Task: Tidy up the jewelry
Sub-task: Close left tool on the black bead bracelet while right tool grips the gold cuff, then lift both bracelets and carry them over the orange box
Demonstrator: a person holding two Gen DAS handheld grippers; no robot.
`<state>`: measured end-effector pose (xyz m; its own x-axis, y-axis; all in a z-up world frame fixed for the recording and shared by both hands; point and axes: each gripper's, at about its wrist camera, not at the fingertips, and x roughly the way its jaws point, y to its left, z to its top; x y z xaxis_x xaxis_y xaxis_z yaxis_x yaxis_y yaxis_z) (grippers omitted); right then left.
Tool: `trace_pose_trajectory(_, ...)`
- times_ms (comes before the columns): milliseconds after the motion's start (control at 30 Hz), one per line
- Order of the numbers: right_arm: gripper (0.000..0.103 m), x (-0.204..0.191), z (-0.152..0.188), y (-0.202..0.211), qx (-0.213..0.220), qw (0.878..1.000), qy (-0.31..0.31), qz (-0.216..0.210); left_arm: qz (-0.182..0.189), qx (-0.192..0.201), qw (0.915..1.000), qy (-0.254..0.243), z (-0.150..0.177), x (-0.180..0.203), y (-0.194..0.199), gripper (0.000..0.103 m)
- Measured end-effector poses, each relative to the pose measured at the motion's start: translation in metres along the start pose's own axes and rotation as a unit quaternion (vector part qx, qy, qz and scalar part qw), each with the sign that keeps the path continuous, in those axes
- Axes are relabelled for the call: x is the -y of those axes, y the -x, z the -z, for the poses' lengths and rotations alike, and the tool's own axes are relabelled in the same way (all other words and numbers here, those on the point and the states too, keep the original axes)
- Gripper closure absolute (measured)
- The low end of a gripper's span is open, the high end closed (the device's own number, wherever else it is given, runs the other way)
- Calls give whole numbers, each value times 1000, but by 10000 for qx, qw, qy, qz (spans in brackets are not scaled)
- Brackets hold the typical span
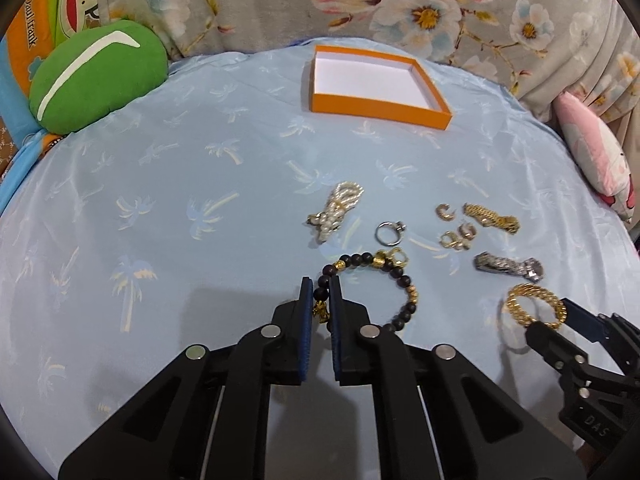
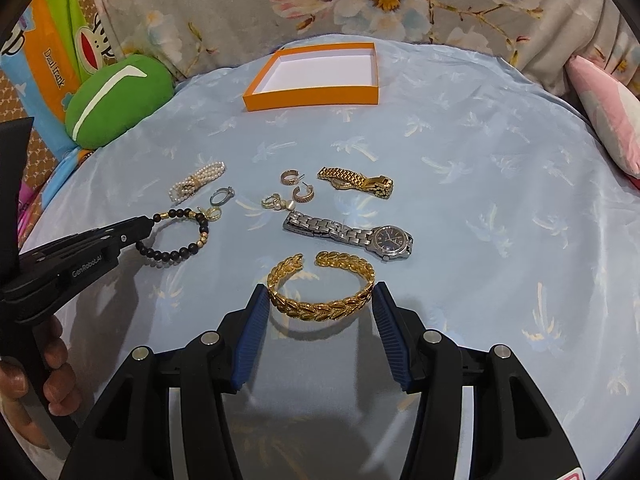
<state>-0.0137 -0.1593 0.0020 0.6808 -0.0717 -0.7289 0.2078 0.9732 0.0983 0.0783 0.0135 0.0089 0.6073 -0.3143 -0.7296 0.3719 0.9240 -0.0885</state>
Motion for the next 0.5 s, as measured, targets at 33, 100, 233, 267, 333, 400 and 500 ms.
trace_pose_trajectory(33,52,0,-1,2,19,10000,2,-13,51,39,10000,1,-1,2,5,96)
trace_pose_trajectory(100,52,0,-5,6,69,10000,6,-24,143,127,9998,-35,-5,8,15,96)
trace_pose_trajectory(233,53,1,-13,13,180,9998,28,-41,285,269,9992,-106,-17,18,31,96)
trace_pose_trajectory(267,54,1,-16,14,200,9998,29,-51,296,309,9990,-124,-20,20,35,96)
trace_pose_trajectory(333,54,3,-21,15,218,9997,10,-115,329,407,9985,-167,-28,25,41,96)
trace_pose_trajectory(400,69,4,-24,15,223,9996,5,-187,339,490,9980,-207,-35,28,44,96)
trace_pose_trajectory(500,101,7,-28,7,64,9997,-58,-213,352,543,9976,-235,-43,31,45,96)
